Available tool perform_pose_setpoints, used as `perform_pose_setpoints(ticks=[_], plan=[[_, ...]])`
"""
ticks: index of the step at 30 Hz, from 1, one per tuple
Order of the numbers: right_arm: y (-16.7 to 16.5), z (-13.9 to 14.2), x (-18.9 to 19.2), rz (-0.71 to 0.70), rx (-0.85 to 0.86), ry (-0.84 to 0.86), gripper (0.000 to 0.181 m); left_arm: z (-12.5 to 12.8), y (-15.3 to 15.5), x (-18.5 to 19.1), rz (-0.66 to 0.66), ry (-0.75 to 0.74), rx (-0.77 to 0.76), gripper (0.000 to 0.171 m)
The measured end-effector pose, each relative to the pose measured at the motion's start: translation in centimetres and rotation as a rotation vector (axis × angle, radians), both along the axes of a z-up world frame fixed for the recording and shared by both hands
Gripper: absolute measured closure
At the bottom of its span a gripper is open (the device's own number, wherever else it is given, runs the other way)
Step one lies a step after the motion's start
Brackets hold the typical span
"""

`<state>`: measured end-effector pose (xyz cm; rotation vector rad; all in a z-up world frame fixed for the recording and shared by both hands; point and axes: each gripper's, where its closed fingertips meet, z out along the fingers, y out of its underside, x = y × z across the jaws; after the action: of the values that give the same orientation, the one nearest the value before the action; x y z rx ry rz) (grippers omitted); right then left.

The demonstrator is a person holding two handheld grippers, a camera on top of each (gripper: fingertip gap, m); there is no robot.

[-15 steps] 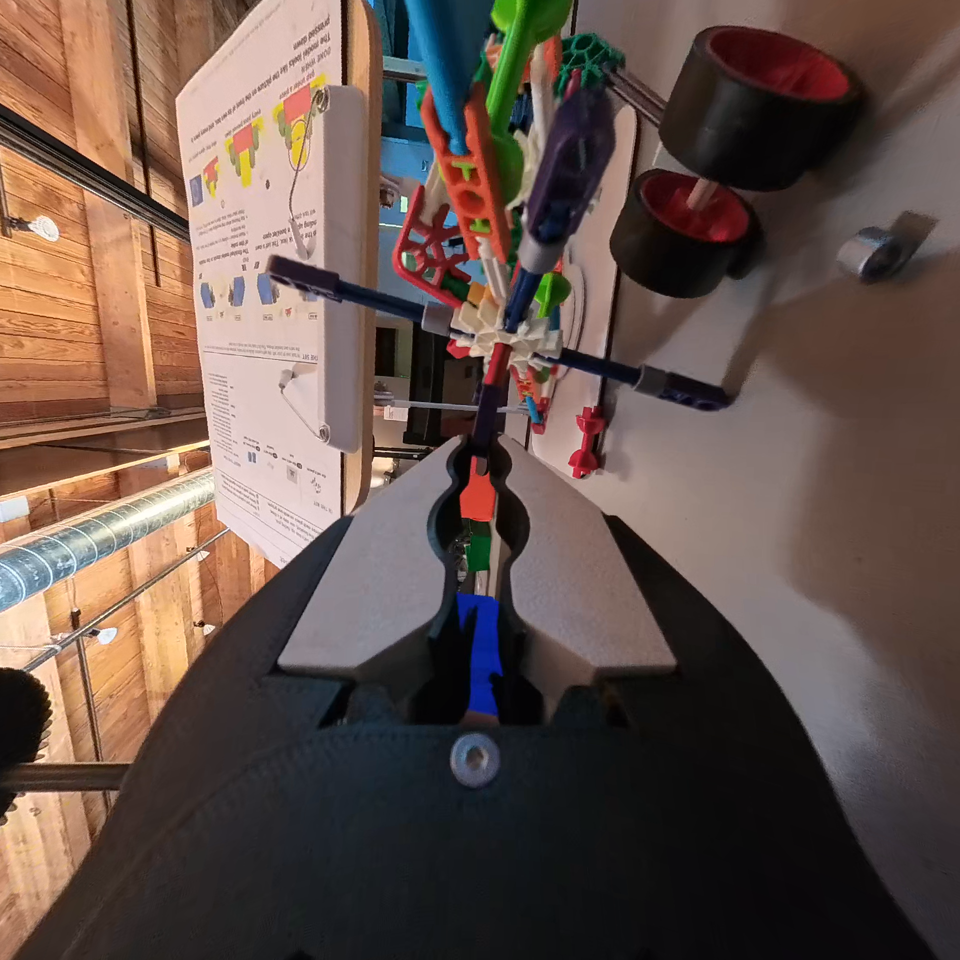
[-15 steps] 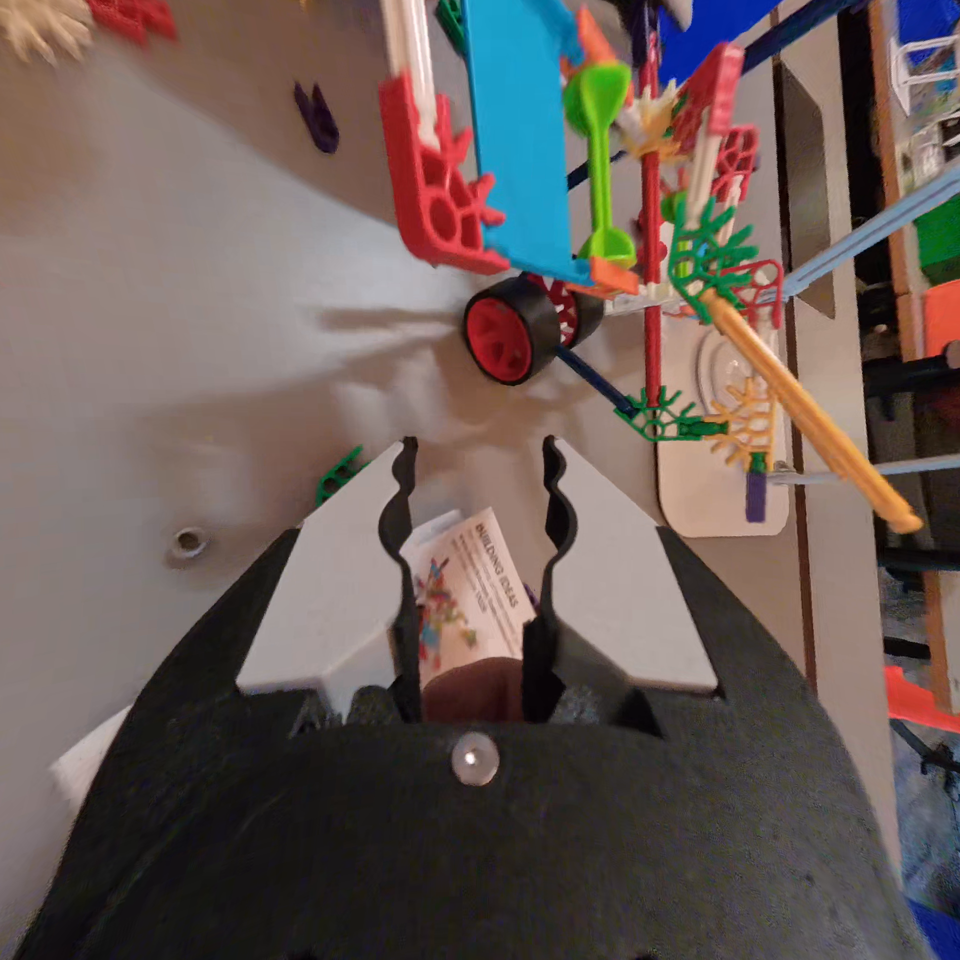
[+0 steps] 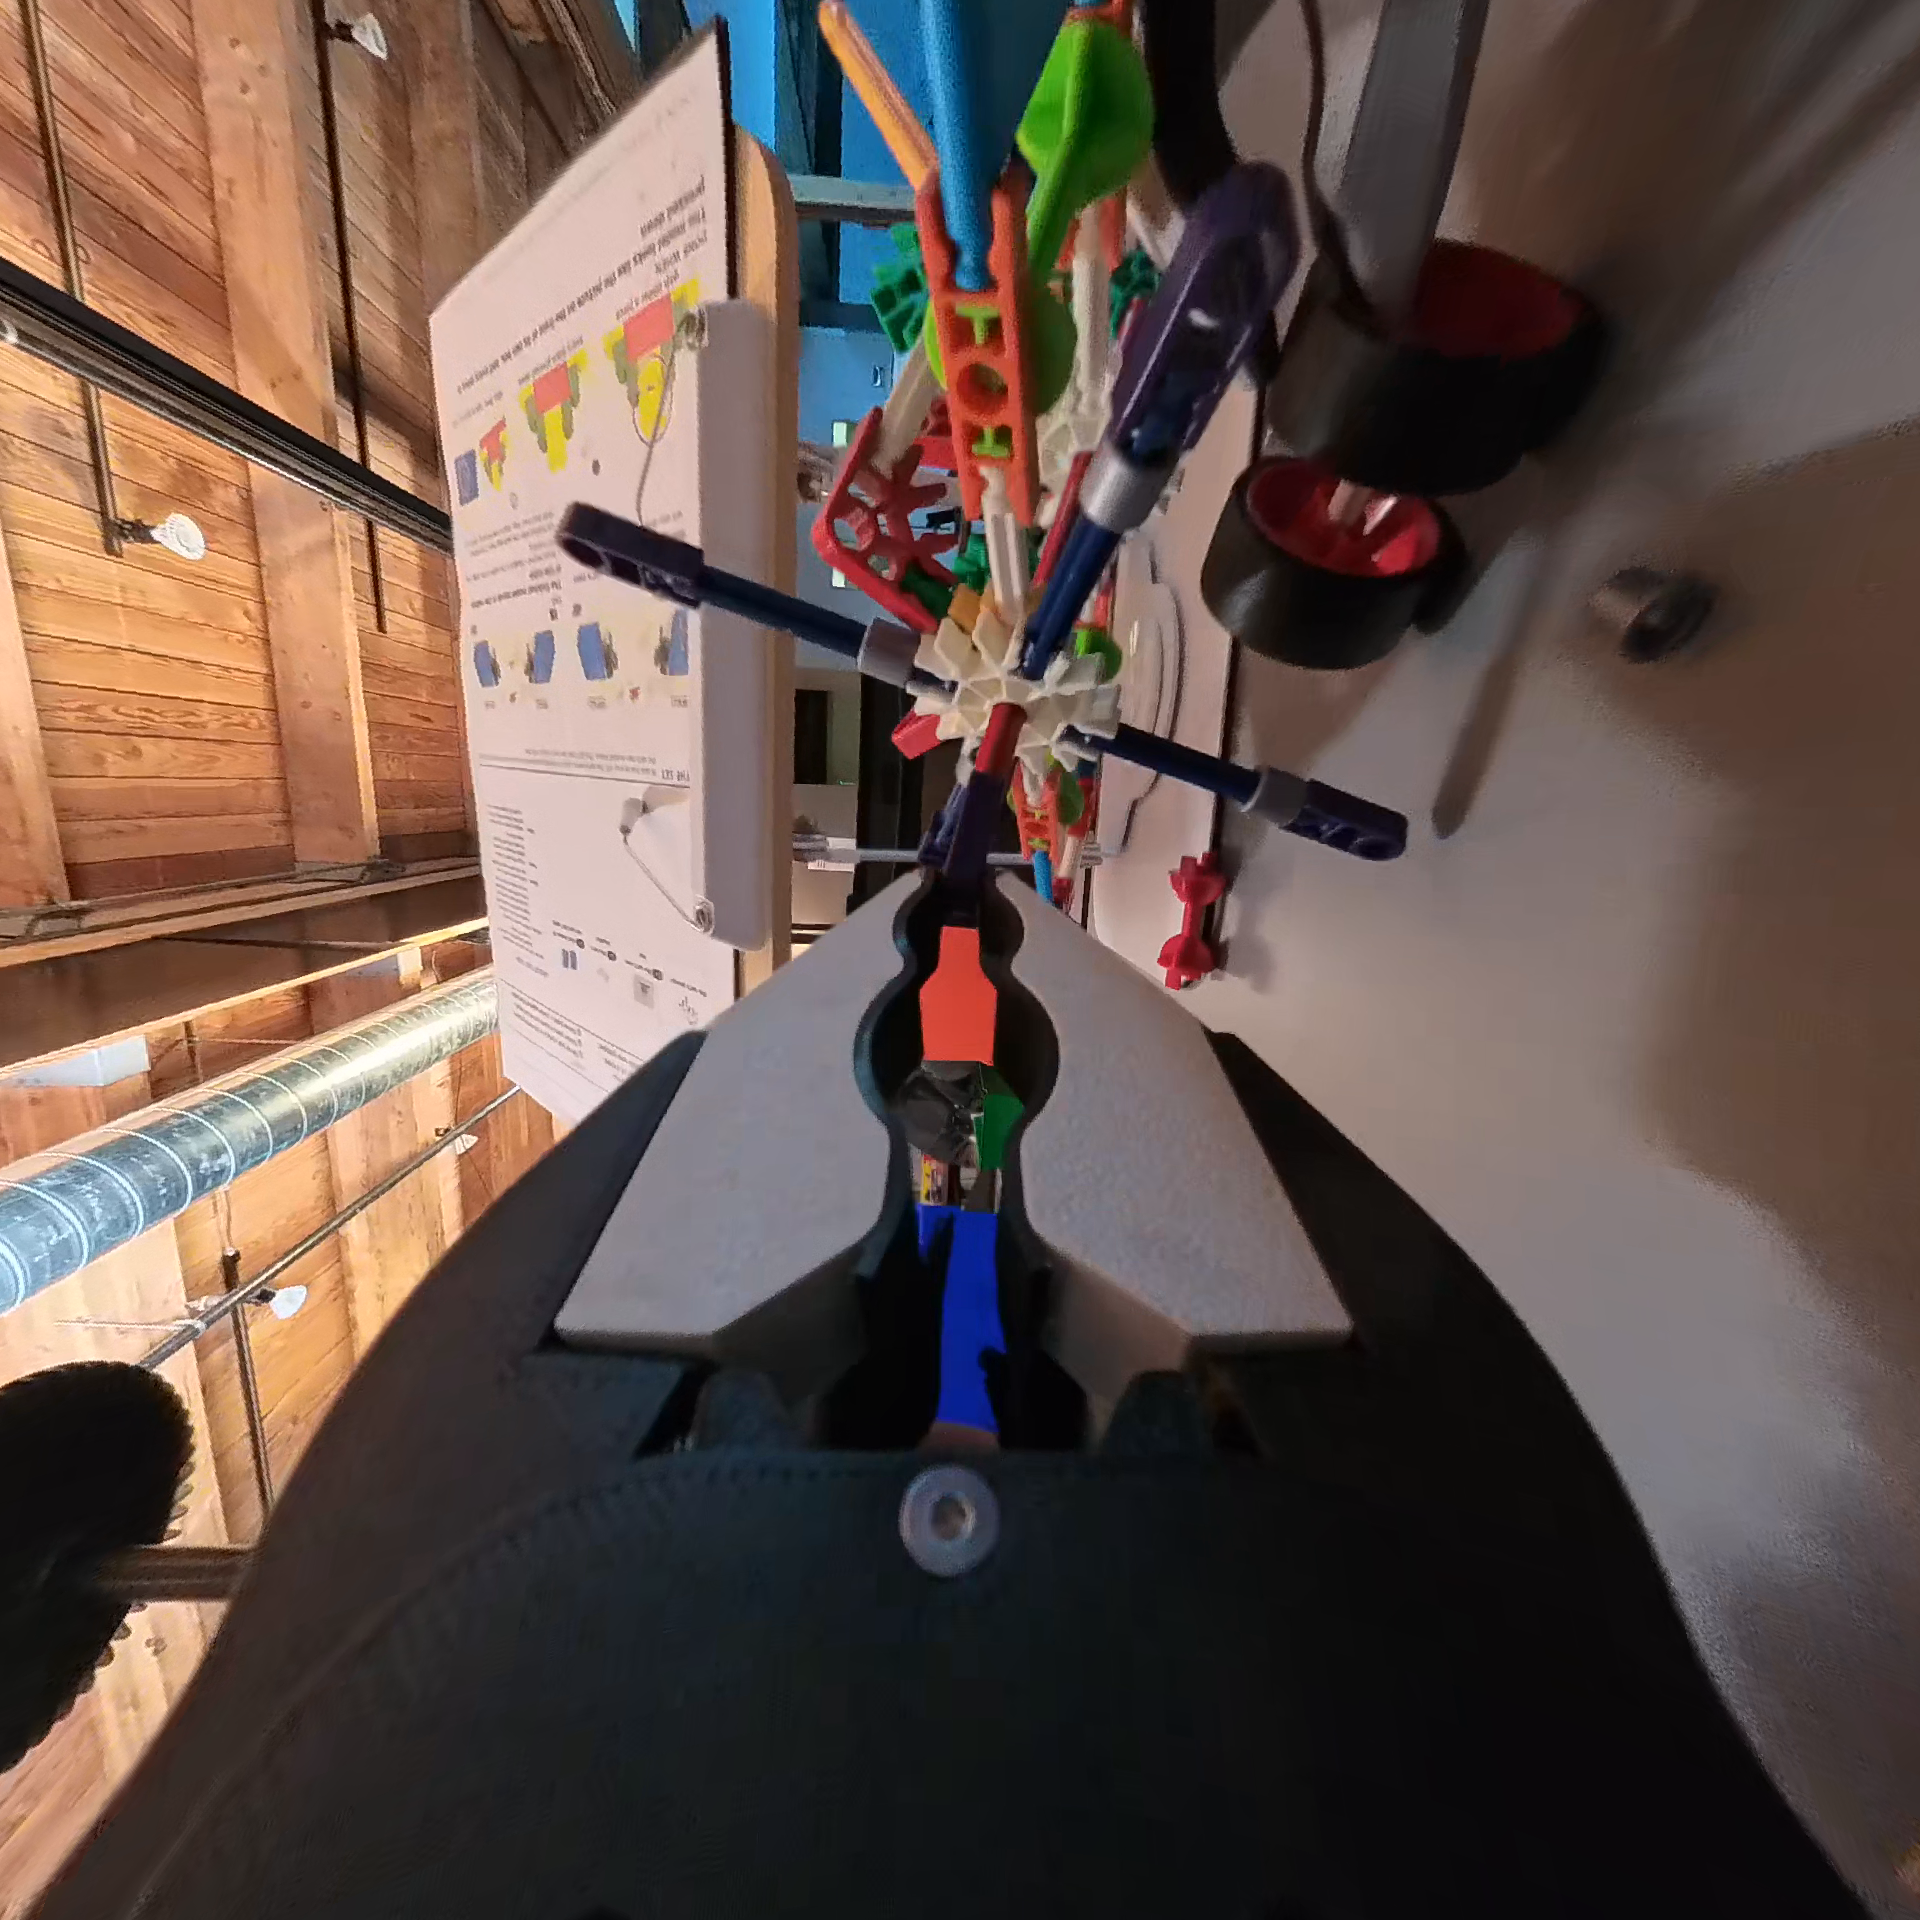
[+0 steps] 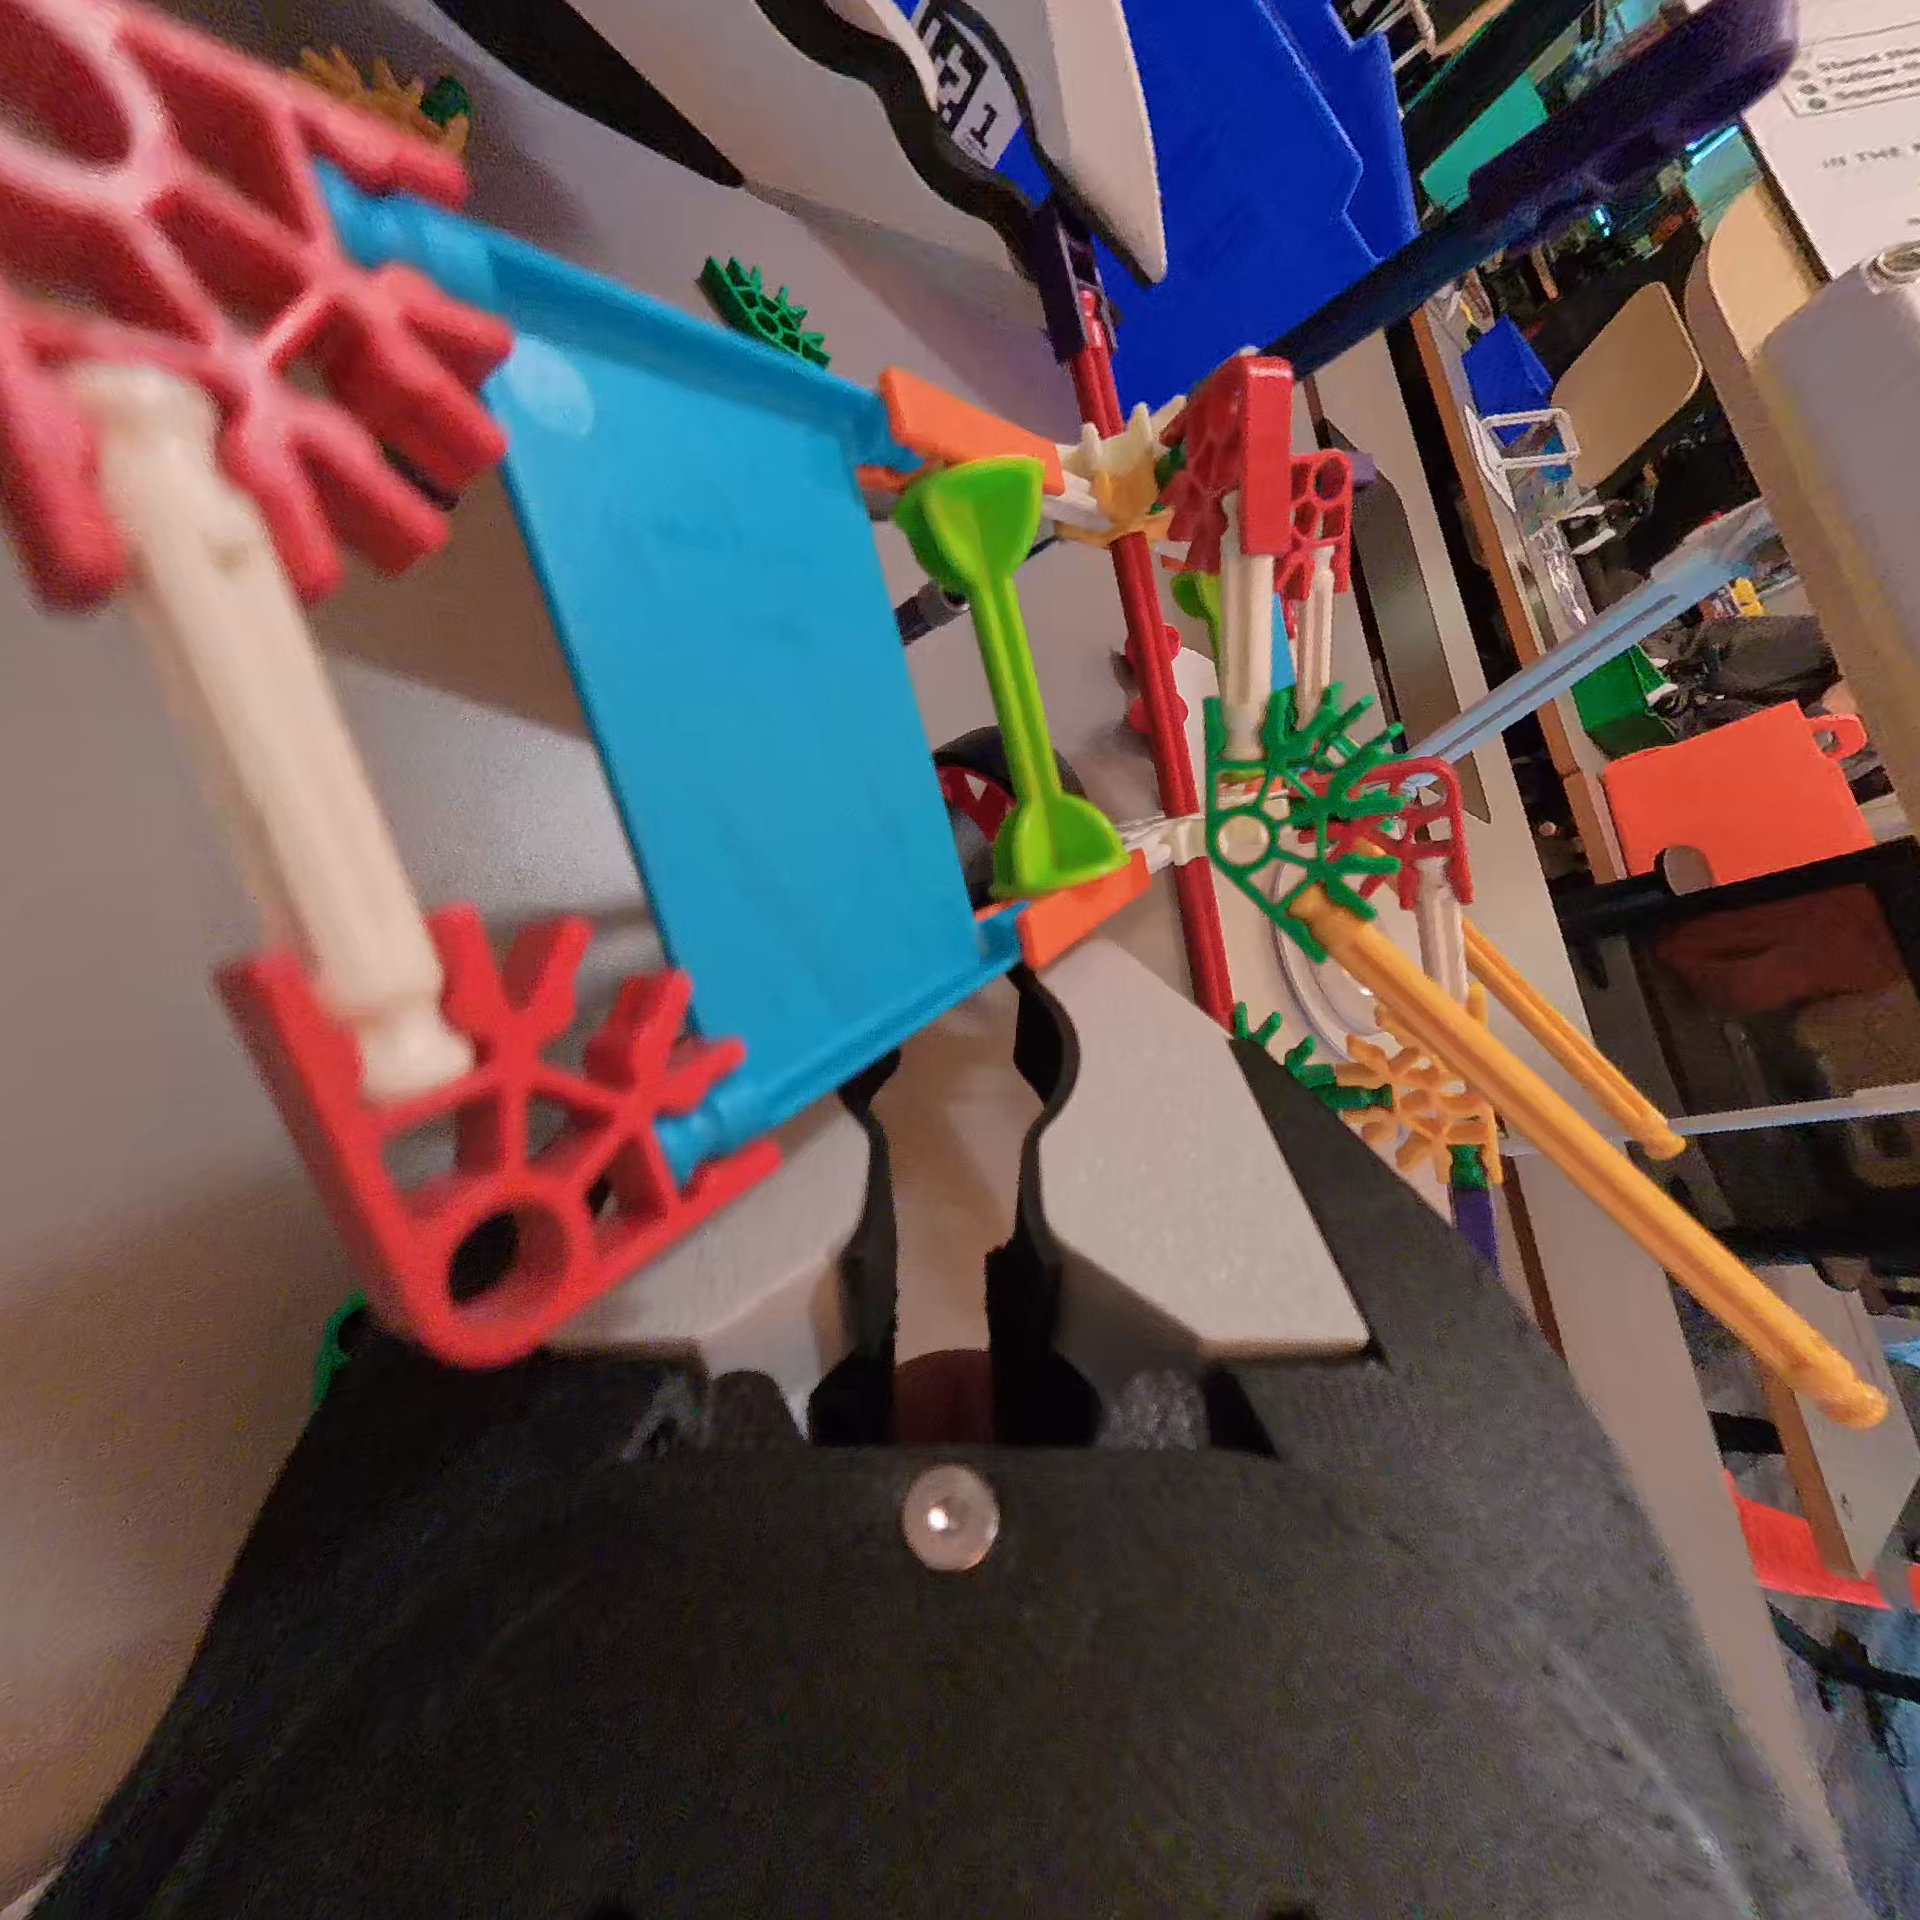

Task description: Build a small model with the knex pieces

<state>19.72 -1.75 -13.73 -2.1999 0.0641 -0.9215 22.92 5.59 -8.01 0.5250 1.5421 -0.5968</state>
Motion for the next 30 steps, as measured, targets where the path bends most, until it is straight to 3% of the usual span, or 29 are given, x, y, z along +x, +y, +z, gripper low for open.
perform_pose_setpoints(ticks=[9,19,24,30], plan=[[0.2,0.0,0.8,-0.050,0.015,-0.011,0.170,-0.1,0.1,-1.4,-0.050,0.002,0.021,0.169],[3.2,0.5,1.6,-0.151,0.060,0.027,0.164,-1.4,3.1,0.6,-0.038,0.027,0.065,0.169],[4.9,0.0,2.5,-0.256,-0.026,0.010,0.165,-1.7,4.9,2.0,-0.020,0.007,0.078,0.169],[5.0,-0.1,2.4,-0.221,-0.036,-0.038,0.156,-2.8,5.2,2.6,-0.012,0.020,0.087,0.168]])
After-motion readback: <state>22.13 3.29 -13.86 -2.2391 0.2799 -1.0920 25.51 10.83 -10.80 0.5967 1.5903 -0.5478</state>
